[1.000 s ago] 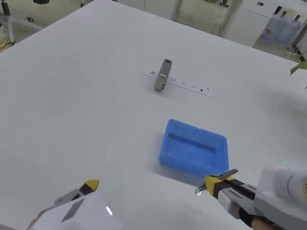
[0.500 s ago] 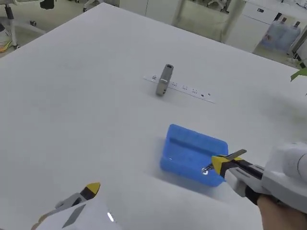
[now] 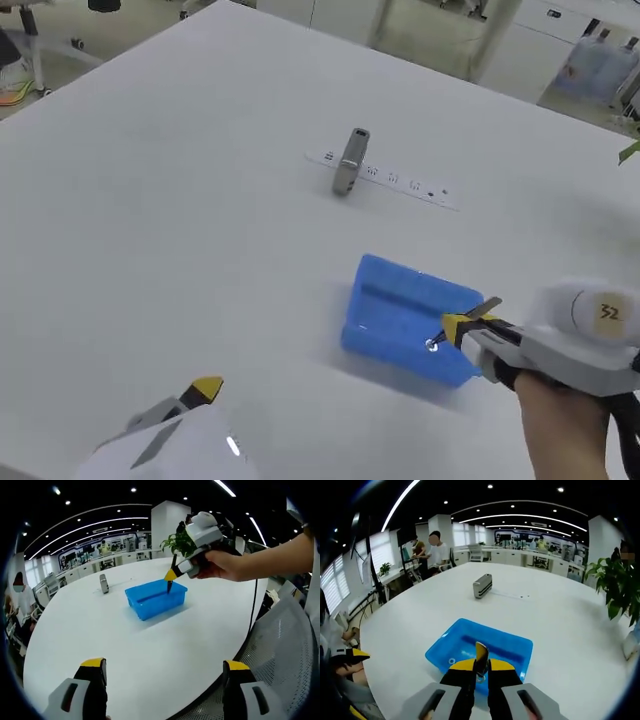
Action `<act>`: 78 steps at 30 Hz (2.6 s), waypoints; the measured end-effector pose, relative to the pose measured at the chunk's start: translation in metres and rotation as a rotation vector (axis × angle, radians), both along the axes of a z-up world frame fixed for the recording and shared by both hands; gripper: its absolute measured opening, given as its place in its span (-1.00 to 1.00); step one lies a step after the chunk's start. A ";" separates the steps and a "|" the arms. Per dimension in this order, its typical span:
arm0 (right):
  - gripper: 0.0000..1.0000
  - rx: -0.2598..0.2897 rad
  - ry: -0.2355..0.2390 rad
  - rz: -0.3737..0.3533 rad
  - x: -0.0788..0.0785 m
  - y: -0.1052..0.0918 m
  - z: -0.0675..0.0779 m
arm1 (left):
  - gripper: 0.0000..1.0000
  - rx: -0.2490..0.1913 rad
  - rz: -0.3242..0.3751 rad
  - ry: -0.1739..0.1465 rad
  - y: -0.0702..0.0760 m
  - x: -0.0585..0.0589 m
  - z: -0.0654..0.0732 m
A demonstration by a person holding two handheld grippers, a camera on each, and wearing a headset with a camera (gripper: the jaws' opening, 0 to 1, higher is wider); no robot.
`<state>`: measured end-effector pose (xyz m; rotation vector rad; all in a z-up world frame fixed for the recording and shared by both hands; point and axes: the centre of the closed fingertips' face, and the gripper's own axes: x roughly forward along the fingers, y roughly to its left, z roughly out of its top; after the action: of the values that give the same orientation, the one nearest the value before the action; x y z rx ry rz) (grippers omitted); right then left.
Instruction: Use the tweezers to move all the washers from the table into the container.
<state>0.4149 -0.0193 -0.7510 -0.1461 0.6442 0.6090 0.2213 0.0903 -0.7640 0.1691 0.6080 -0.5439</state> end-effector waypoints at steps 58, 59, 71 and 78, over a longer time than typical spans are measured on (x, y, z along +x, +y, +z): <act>-0.90 0.100 -0.100 0.058 -0.079 0.004 0.057 | 0.99 -0.102 -0.106 -0.162 -0.035 0.043 0.094; -0.90 0.108 -0.092 0.067 -0.087 0.007 0.056 | 0.99 -0.103 -0.107 -0.169 -0.036 0.042 0.098; -0.91 0.050 -0.051 0.157 -0.145 0.011 0.034 | 0.93 -0.142 -0.186 -0.223 -0.068 0.046 0.121; -0.90 0.028 -0.061 0.193 -0.153 0.014 0.034 | 0.14 -0.125 -0.293 -0.191 -0.091 0.040 0.114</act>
<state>0.2622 -0.0054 -0.7166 -0.2018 0.5664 0.7963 0.2616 -0.0003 -0.6504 0.1910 0.3627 -0.8362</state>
